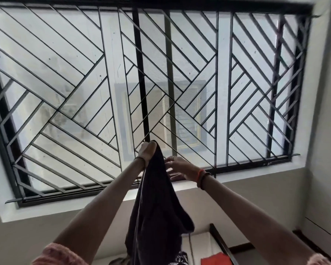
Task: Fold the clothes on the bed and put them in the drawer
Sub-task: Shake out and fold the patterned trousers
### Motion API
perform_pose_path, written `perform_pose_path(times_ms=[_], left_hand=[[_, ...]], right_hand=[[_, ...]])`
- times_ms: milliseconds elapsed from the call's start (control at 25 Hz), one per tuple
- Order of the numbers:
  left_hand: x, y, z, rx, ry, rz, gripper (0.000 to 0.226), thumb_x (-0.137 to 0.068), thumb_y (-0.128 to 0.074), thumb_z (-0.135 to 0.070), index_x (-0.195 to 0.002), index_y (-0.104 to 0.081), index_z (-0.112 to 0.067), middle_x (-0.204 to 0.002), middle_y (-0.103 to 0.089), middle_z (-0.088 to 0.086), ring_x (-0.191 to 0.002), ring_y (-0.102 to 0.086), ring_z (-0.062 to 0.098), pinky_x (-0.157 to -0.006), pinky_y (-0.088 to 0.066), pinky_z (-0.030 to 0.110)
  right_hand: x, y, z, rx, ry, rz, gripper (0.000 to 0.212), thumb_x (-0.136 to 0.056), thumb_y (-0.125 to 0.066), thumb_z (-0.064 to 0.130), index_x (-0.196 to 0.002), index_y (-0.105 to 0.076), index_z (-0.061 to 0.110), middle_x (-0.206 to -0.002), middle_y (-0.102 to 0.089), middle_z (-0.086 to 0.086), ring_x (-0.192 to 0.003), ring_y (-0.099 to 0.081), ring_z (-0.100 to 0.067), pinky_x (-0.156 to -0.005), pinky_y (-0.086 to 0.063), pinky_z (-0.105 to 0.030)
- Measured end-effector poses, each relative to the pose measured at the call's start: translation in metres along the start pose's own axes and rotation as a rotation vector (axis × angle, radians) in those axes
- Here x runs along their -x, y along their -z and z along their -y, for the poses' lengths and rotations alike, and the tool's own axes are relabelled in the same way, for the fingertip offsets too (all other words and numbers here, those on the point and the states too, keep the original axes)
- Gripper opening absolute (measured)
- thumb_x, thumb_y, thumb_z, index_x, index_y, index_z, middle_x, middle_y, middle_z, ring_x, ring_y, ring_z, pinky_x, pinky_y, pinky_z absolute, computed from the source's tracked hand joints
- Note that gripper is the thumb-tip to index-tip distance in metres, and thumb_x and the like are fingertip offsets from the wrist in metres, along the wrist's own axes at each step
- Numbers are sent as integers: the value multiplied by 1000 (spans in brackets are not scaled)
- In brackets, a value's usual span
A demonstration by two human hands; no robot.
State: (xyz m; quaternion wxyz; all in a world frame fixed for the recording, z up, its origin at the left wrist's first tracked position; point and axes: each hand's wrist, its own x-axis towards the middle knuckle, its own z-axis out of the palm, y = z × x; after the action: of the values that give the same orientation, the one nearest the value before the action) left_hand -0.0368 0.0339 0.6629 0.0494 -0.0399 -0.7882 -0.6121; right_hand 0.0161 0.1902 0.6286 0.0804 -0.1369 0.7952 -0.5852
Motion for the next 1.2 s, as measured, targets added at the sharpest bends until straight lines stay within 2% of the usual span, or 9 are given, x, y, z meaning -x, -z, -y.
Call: perform_pose_path(times_ms=[80, 280, 400, 560, 640, 760, 840, 960, 1200], left_hand=[[12, 0, -1, -5, 24, -10, 29, -57, -39, -26, -72, -56, -7, -74, -52, 12, -71, -49, 25, -67, -39, 38], [24, 9, -2, -6, 63, -2, 30, -60, -38, -21, -81, -55, -8, -80, -53, 13, -75, -49, 24, -67, -39, 35], [27, 12, -1, 9, 39, 21, 19, -74, -38, -14, -78, -55, -8, -78, -53, 12, -73, -50, 24, -65, -40, 31], [28, 11, -1, -37, 12, 14, 19, -73, -38, -14, -78, -56, -9, -74, -52, 9, -70, -46, 22, -62, -37, 31], [31, 16, -2, -169, -77, -4, 17, -66, -40, -20, -74, -52, -10, -72, -50, 6, -64, -43, 20, -61, -35, 29], [33, 30, 7, -481, -196, 2, 10, -81, -48, -12, -90, -51, -11, -79, -54, 4, -70, -50, 18, -59, -37, 28], [30, 36, 18, -733, -265, -14, 26, -80, -52, -12, -106, -53, -11, -101, -59, 11, -93, -56, 26, -78, -45, 34], [29, 37, 40, -1065, -335, -171, 35, -83, -52, -27, -117, -51, -16, -115, -53, 9, -111, -52, 28, -93, -36, 43], [28, 54, 86, -1163, -192, -260, 26, -97, -32, -27, -111, -53, -19, -115, -60, 7, -106, -61, 28, -95, -36, 43]], right_hand=[[5, -4, 2, -108, 17, 29, 9, -92, -55, 28, -90, -58, 20, -90, -63, 5, -82, -61, -11, -74, -50, -26], [2, -9, -17, -34, -7, 60, 18, -96, -54, 21, -111, -58, 12, -100, -67, -6, -91, -66, -22, -89, -54, -38], [1, -14, -26, -63, 12, 55, 27, -93, -60, 23, -116, -58, 8, -102, -67, -9, -94, -66, -23, -81, -58, -34], [-3, -24, -31, 328, 16, -99, 10, -92, -54, 17, -92, -60, 9, -79, -58, -6, -72, -59, -20, -60, -52, -32], [-2, -20, -28, 375, 56, -219, 17, -94, -52, 22, -82, -56, 11, -74, -54, -6, -66, -50, -18, -57, -40, -30], [3, 3, -18, 419, 120, -395, 27, -95, -51, 24, -69, -52, 16, -75, -56, -8, -69, -50, -19, -56, -37, -29], [4, 17, -8, 482, 155, -462, 26, -93, -54, 29, -69, -53, 18, -75, -57, -7, -72, -52, -21, -65, -44, -34], [5, 26, 16, 634, 182, -540, 21, -90, -53, 33, -76, -57, 18, -85, -64, -13, -83, -60, -29, -75, -47, -40], [16, 52, 43, 698, 211, -719, 25, -91, -53, 35, -93, -63, 12, -106, -66, -19, -101, -61, -37, -79, -47, -38]])
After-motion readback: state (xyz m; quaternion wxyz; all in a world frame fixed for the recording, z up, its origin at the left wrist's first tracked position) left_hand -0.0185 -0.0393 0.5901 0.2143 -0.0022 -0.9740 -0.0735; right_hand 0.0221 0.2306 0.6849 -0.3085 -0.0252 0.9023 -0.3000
